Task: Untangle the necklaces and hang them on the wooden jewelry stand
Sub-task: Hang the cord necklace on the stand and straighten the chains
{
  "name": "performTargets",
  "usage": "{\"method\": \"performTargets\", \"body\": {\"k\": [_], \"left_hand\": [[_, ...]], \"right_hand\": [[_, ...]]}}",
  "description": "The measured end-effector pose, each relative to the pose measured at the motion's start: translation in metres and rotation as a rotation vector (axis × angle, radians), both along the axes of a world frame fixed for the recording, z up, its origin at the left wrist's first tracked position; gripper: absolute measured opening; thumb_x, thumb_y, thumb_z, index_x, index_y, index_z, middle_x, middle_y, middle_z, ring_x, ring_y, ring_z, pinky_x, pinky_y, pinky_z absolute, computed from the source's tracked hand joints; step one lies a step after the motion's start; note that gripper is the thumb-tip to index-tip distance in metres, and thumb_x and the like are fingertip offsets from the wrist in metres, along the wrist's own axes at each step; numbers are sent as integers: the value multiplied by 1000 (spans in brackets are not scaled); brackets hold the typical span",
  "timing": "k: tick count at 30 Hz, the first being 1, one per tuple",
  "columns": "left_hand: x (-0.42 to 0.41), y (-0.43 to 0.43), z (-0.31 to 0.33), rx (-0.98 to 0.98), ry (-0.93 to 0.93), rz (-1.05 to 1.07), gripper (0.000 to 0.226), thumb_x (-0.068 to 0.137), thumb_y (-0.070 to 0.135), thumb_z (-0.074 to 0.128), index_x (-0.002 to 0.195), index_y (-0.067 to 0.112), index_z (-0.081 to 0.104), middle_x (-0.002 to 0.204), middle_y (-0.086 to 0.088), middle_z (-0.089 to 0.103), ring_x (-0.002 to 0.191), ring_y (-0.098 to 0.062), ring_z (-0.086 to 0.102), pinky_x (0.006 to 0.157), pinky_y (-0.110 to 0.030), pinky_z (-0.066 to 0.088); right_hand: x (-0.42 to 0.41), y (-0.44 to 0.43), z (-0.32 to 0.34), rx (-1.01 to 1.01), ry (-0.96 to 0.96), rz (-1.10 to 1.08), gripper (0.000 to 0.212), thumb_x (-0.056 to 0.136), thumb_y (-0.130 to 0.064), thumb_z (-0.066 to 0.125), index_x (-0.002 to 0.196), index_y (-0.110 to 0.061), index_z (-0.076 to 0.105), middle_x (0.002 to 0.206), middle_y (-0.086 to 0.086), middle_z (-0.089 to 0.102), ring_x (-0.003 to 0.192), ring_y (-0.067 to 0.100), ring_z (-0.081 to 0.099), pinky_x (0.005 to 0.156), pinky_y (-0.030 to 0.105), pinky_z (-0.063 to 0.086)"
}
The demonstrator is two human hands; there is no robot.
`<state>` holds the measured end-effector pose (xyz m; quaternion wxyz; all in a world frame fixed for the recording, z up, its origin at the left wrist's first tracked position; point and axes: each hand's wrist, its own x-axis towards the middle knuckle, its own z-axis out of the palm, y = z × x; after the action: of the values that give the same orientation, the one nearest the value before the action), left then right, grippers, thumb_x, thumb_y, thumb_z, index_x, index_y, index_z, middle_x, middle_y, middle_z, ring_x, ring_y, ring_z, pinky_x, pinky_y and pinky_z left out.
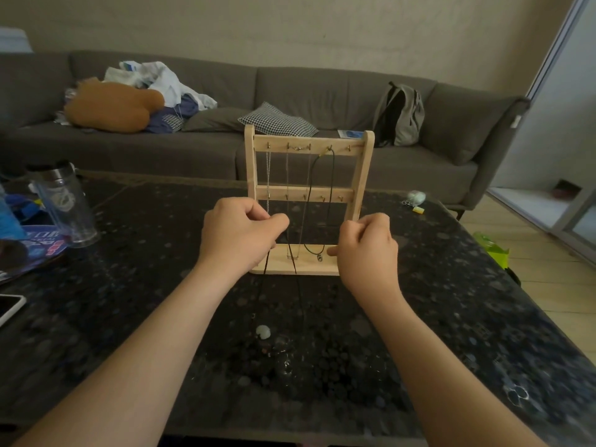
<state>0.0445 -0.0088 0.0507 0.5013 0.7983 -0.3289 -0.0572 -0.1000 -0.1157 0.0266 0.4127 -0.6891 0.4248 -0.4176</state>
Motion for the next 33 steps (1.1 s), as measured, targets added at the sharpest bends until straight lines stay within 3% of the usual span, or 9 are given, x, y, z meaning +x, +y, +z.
{"method": "performTargets", "body": {"k": [3, 7, 11, 15, 19, 22, 26, 29, 33], "left_hand": [[2, -1, -1, 2, 23, -1, 18, 92, 31, 78, 78, 19, 77, 68, 7, 76, 74, -6, 76, 87, -35, 58], [7, 0, 0, -24, 39, 81, 17, 95, 31, 77, 82, 21, 74, 74, 6, 77, 70, 0, 76, 73, -24, 51], [10, 0, -1, -74, 117, 129, 18, 103, 32, 67, 91, 20, 71, 84, 4, 76, 75, -4, 78, 77, -28, 59], [12, -4, -2, -181, 303, 142, 23, 113, 31, 50, 93, 24, 59, 97, -6, 78, 81, -13, 81, 86, -37, 65], [5, -5, 2, -314, 467, 134, 22, 116, 29, 37, 98, 24, 49, 98, -13, 80, 80, -22, 82, 88, -44, 67], [-1, -7, 6, -406, 513, 105, 18, 117, 29, 32, 127, 23, 47, 96, -17, 79, 77, -25, 82, 82, -47, 68], [-8, -5, 12, -473, 538, -19, 15, 118, 29, 28, 114, 27, 42, 89, -18, 79, 79, -29, 82, 81, -47, 68], [-9, -6, 11, -479, 496, -84, 13, 118, 27, 27, 124, 25, 38, 88, -18, 79, 78, -29, 82, 76, -43, 68], [-10, -9, 8, -434, 475, -141, 28, 119, 30, 26, 131, 15, 47, 85, -17, 79, 79, -30, 83, 72, -41, 69]], "right_hand": [[7, -3, -2, 219, -108, -39, 16, 113, -26, 40, 116, -12, 48, 103, 0, 62, 82, 15, 79, 66, 28, 64], [12, -11, -1, 535, -284, -113, 33, 114, -30, 34, 139, -10, 45, 119, 15, 67, 77, 18, 81, 78, 35, 68], [6, -12, 11, 766, -445, -155, 42, 116, -27, 35, 156, -17, 38, 97, 12, 60, 83, 25, 81, 85, 39, 68], [4, -9, 12, 848, -519, -206, 45, 115, -23, 34, 159, -18, 36, 98, 13, 57, 79, 28, 80, 85, 41, 67], [5, -9, 7, 879, -527, -207, 46, 115, -26, 32, 157, -10, 38, 126, 22, 62, 74, 29, 81, 83, 41, 68], [5, -7, 5, 892, -494, -164, 37, 115, -30, 35, 143, -8, 44, 124, 22, 64, 75, 29, 82, 82, 42, 68], [-5, -7, 8, 873, -320, -98, 30, 112, -24, 50, 141, -20, 45, 109, 14, 69, 90, 31, 79, 89, 44, 66], [-3, -9, 2, 682, 140, 10, 40, 109, -21, 56, 146, -8, 48, 100, 14, 79, 84, 26, 80, 69, 36, 66], [0, -4, -2, 337, 388, 75, 45, 100, -22, 68, 141, -13, 55, 122, 8, 71, 88, 18, 75, 68, 29, 63]]}}
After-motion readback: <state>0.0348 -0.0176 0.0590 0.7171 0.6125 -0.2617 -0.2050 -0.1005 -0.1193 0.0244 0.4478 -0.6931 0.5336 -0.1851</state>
